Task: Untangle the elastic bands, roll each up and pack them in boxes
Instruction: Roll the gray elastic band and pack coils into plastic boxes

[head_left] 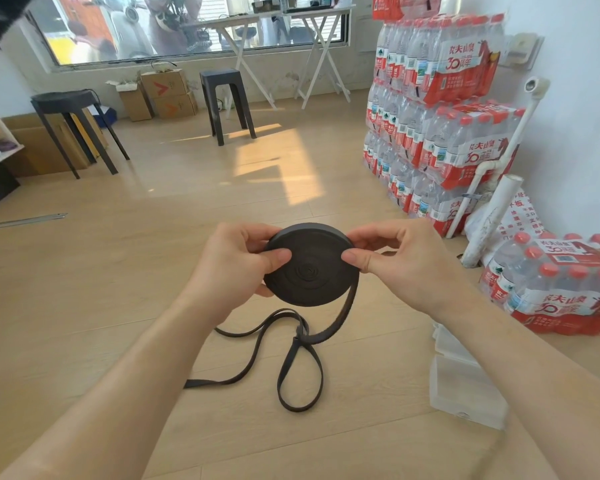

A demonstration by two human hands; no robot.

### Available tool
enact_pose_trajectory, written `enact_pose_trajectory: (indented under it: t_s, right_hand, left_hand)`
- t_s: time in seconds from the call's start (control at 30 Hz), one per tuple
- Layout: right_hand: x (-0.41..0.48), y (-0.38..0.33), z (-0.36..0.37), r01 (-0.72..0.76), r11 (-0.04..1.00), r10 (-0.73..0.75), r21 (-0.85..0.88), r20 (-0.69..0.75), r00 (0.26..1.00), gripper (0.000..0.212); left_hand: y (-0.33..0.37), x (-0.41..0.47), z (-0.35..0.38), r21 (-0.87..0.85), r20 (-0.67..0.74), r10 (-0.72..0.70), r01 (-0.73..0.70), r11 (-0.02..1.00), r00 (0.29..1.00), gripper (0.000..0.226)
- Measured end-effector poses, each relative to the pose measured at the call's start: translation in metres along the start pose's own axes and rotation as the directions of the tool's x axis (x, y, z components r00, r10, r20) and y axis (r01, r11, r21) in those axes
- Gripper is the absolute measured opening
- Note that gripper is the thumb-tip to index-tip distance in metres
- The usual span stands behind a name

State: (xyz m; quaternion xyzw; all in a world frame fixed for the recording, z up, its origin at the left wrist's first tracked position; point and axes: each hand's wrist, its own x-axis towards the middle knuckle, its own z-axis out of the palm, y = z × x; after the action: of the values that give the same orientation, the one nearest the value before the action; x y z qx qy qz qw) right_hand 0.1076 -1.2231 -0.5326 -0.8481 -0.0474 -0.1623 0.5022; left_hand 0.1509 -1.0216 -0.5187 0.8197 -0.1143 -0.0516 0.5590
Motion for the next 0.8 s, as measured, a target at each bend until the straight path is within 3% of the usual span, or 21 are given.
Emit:
enact_pose_trajectory:
  t_s: [0.2, 0.4, 0.5, 0.6, 0.67, 0.73, 0.8]
  right_hand:
    - [0.0, 0.001, 0.0, -0.089, 0.98, 0.085, 0.175, 0.032, 0.996, 0.023]
    - [-0.001, 0.003, 0.002, -0.134, 0.958, 0.12, 0.253, 0.069, 0.99, 0.027]
    - [0.0, 0.002, 0.002, -0.134, 0.963, 0.122, 0.233, 0.069, 0.99, 0.025]
    - [0.0, 0.001, 0.0, -0.099, 0.994, 0.095, 0.044, 0.089, 0.991, 0.019]
    - [0.0, 0.002, 0.001, -0.051, 0.991, 0.063, -0.125, 0.09, 0.994, 0.015]
    - [0.0, 0.002, 0.003, 0.015, 0.967, 0.015, -0.254, 0.114, 0.993, 0.011]
    - [-0.001, 0.003, 0.006, 0.103, 0.922, -0.041, -0.373, 0.171, 0.984, 0.007]
  left_hand:
    - [0.002, 0.0, -0.001, -0.087, -0.011, -0.054, 0.052, 0.995, 0.999, 0.022]
    - [0.002, 0.003, -0.003, -0.27, -0.05, -0.117, 0.1, 0.958, 0.992, 0.025]
    - [-0.001, 0.003, -0.002, -0.263, 0.007, -0.135, 0.132, 0.956, 0.991, 0.022]
    - [-0.005, 0.004, -0.001, -0.04, 0.077, -0.108, 0.112, 0.993, 0.991, 0.018]
    - [-0.008, 0.005, -0.002, 0.241, 0.039, 0.031, -0.04, 0.97, 0.999, 0.022]
    - [-0.006, 0.001, 0.001, 0.484, 0.063, 0.215, -0.218, 0.847, 0.975, 0.034]
    - [-0.002, -0.004, 0.01, 0.655, 0.194, 0.289, -0.343, 0.673, 0.938, 0.039]
